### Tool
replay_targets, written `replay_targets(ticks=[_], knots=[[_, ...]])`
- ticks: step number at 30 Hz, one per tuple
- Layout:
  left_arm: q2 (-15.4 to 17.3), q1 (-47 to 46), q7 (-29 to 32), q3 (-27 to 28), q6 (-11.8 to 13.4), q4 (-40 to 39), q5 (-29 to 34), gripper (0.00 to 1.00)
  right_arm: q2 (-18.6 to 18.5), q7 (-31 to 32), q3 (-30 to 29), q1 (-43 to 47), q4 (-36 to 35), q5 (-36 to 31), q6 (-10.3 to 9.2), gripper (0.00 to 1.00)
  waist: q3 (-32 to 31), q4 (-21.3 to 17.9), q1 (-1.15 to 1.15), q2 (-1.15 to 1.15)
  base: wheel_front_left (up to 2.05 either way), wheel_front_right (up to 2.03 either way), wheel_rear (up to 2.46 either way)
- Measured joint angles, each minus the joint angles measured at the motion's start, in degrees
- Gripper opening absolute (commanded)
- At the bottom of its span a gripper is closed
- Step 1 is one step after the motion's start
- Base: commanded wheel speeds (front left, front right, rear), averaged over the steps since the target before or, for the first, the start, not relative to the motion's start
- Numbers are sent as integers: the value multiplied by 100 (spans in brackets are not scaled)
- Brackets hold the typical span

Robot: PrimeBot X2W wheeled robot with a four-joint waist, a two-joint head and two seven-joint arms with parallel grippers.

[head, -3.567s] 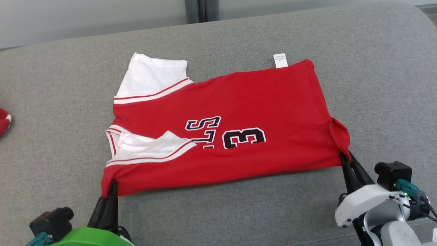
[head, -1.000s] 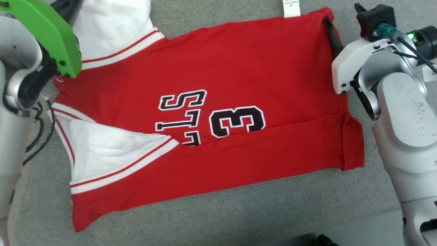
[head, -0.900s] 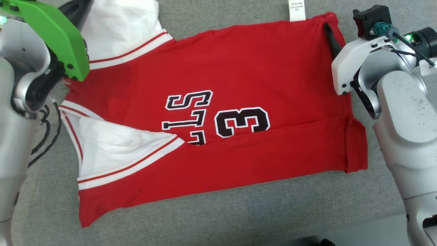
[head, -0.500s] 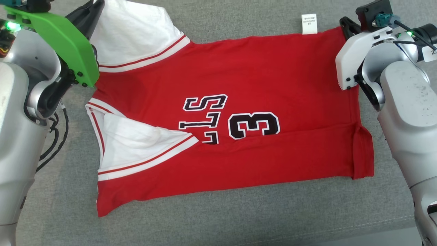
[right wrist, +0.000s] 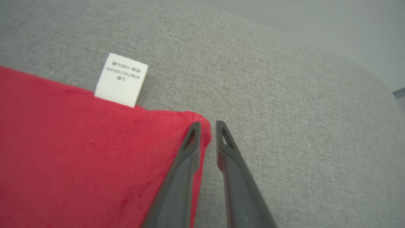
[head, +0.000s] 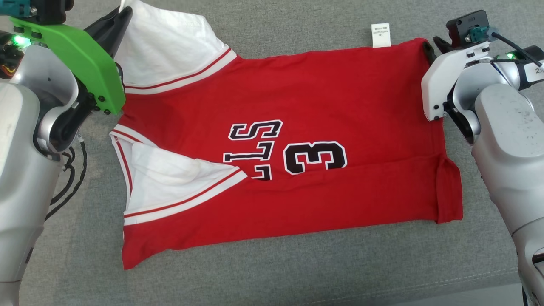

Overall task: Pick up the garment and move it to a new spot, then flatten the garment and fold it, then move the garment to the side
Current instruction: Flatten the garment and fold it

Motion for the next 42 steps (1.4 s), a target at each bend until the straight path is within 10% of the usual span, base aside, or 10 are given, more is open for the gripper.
replay_targets(ticks=[10,11,12,15,31,42], knots=[[-15,-48,-36,-105,-1,23,-35,0,23,311,225,-243,291,403,-1,100,117,53,0,0,0,0,0],[-16,-53,-48,-116,-1,30,-41,0,27,357,254,-267,332,454,-1,90,124,63,0,0,0,0,0],[-18,-59,-49,-130,-1,38,-42,0,27,386,286,-290,366,497,-1,49,128,74,0,0,0,0,0],[-24,-77,-77,-168,-1,70,-58,0,36,505,371,-352,471,664,-1,0,117,100,0,0,0,0,0],[124,-26,-680,-387,-1,-104,-254,0,78,-896,246,-373,502,708,0,0,-182,36,0,0,0,0,0],[754,2017,-1477,-113,355,-1656,-690,0,-40,-1844,252,1021,-171,1001,0,0,-557,-40,0,0,0,0,0]])
